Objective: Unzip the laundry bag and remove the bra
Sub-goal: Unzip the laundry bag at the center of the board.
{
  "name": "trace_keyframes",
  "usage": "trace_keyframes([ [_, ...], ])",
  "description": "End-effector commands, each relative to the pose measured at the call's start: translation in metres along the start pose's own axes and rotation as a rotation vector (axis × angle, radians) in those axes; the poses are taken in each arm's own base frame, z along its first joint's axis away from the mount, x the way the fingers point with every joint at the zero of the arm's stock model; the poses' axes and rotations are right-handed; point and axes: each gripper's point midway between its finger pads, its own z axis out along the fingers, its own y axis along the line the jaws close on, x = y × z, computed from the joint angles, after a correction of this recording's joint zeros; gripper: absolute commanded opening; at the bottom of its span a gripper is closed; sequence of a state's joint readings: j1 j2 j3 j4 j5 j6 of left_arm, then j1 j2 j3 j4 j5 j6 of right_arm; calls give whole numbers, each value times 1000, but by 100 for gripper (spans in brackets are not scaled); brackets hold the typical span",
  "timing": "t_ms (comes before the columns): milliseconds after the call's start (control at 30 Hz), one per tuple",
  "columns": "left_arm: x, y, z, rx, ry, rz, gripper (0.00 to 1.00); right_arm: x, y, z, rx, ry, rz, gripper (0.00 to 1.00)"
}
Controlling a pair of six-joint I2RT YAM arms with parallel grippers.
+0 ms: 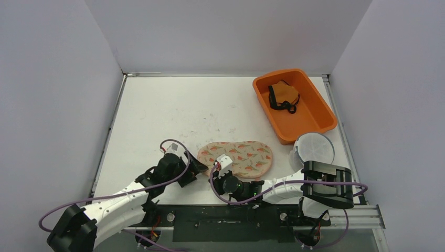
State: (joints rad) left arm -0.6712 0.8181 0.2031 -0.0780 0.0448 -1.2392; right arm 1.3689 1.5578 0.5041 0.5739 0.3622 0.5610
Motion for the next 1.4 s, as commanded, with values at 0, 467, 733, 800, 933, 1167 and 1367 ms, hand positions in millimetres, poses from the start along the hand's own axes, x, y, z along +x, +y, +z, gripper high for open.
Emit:
trace_keyframes([
  [0, -2, -50, 4, 157, 3, -7, 80, -15, 10, 2, -31, -49, 37, 5],
  [467, -19, -38, 8, 88, -98, -27, 14, -16, 7, -10, -6, -51, 33, 5],
  [733, -28, -37, 4, 73, -134, -13, 0, -13, -8, -27, 37, -52, 43, 5],
  [800, -28, -36, 4, 69, -135, -12, 0, -12, -14, -32, 54, -50, 43, 5],
  [933, -29, -36, 4, 69, -138, -8, 0, -10, -28, -43, 89, -55, 53, 5],
  [1167, -32, -40, 2, 72, -147, 21, 0, -9, -46, -59, 132, -67, 70, 5],
  [1367, -46, -39, -2, 19, -166, 82, 0, -6, -49, -63, 138, -62, 55, 5],
])
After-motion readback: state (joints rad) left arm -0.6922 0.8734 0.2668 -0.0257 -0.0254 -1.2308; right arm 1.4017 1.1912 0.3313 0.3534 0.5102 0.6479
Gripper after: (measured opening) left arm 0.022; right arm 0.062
